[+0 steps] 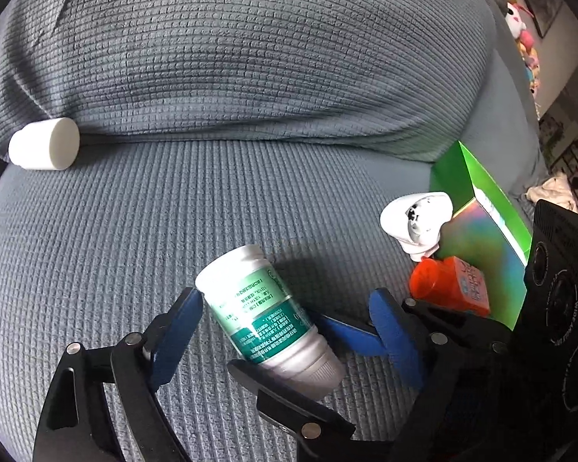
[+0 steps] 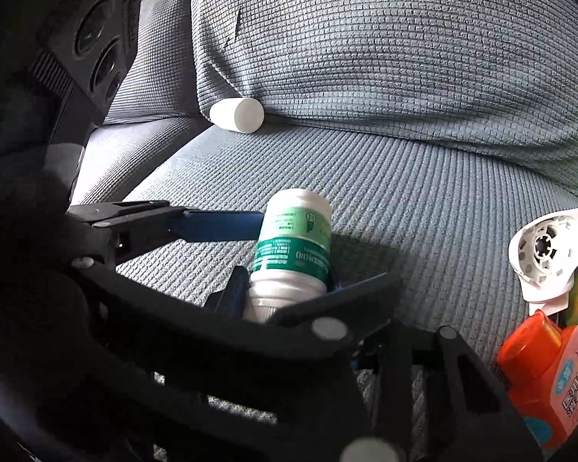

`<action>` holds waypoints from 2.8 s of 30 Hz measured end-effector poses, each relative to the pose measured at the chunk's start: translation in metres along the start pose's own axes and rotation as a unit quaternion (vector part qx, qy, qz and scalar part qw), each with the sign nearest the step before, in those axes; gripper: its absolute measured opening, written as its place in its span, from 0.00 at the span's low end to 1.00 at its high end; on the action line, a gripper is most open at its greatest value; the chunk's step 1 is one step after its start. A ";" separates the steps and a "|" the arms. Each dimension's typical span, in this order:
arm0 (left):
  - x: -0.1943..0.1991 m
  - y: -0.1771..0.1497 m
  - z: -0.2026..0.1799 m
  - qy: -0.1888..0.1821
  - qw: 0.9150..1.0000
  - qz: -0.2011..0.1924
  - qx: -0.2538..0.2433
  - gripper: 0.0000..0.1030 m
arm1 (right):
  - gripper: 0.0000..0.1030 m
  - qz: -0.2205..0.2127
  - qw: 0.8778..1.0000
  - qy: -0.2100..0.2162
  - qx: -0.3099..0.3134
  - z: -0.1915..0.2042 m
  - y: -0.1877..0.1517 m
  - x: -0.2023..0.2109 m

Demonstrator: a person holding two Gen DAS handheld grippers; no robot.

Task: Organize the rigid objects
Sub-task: 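Close the right gripper around the green-label white bottle and lift, then carry the green-label bottle into the green box and open the right gripper, then withdraw the right tool and move toward the small white bottle by the backrest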

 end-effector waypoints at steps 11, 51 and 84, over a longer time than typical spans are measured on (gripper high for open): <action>0.021 -0.004 -0.003 -0.001 1.000 -0.011 -0.008 0.77 | 0.40 -0.018 1.000 -0.010 0.005 -0.004 -0.002 0.017; -0.010 0.017 -0.273 -0.086 0.985 -0.031 -0.150 0.77 | 0.40 -0.135 0.982 -0.117 -0.067 -0.173 -0.019 0.214; -0.021 0.010 -0.282 0.002 0.983 -0.047 -0.179 0.93 | 0.83 -0.107 0.958 -0.211 -0.160 -0.234 -0.060 0.240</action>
Point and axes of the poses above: each gripper's, at about its wrist camera, not at the fingertips, and x roughly against the way its jaws point, z to its left, y to its top, the point moved 7 cm from there along -x, roughly the way its jaws point, and after that the axes turned 5 degrees about -z, right-handed, at the moved point
